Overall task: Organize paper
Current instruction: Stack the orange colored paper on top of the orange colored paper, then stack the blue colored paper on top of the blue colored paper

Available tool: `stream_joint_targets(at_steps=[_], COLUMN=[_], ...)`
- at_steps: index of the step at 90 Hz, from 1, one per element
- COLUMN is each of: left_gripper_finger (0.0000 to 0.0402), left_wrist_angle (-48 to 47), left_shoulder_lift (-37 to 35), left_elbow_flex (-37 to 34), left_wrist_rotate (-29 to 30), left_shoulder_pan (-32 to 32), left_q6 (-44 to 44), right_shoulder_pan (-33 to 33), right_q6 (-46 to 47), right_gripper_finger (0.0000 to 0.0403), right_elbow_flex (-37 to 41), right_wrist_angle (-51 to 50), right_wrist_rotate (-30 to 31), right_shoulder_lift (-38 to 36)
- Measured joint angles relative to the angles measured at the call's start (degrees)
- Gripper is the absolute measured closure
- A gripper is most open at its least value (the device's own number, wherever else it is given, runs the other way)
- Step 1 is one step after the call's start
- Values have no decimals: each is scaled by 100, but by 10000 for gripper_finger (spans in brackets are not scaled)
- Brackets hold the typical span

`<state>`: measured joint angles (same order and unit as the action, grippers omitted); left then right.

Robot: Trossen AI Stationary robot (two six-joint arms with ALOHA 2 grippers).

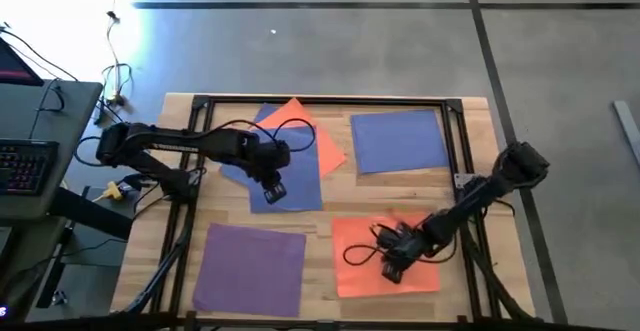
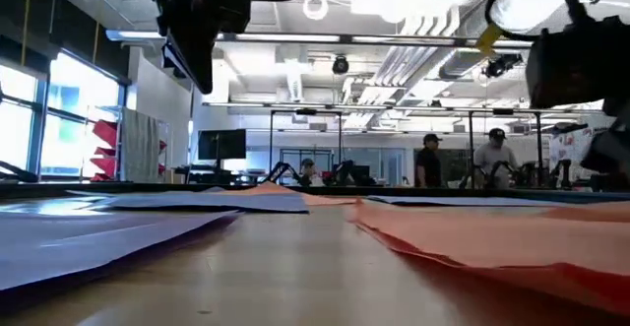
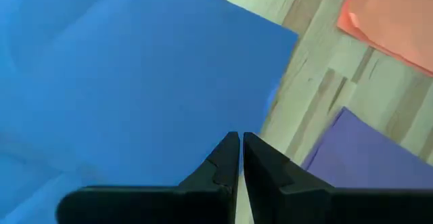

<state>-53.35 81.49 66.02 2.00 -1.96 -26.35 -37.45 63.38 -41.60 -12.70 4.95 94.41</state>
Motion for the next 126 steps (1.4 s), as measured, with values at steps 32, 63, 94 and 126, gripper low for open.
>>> stream_joint_targets(at_steps=[32,63,94,126], left_gripper_finger=[402,402,402,402], left_wrist_angle=[-3,-10,1,-114], left_shoulder_lift=[0,0,0,-2], left_elbow_flex=[2,4,4,-812], left_wrist_rotate=[-2,5,44,266], left_shoulder_pan=[0,2,2,-199], left_q6=[-2,-4,-16,-656], right_shoulder_pan=[-48,-54,24,1843], right_q6=[337,23,-726,-711], right_gripper_finger=[403,403,403,398], right_elbow_flex=[7,47,-39,-524], right_wrist_angle=[-716,-1239,-824,-724], right_wrist_rotate=[290,298,132,535], right_shoulder_lift=[-174,-663,-723,-1923])
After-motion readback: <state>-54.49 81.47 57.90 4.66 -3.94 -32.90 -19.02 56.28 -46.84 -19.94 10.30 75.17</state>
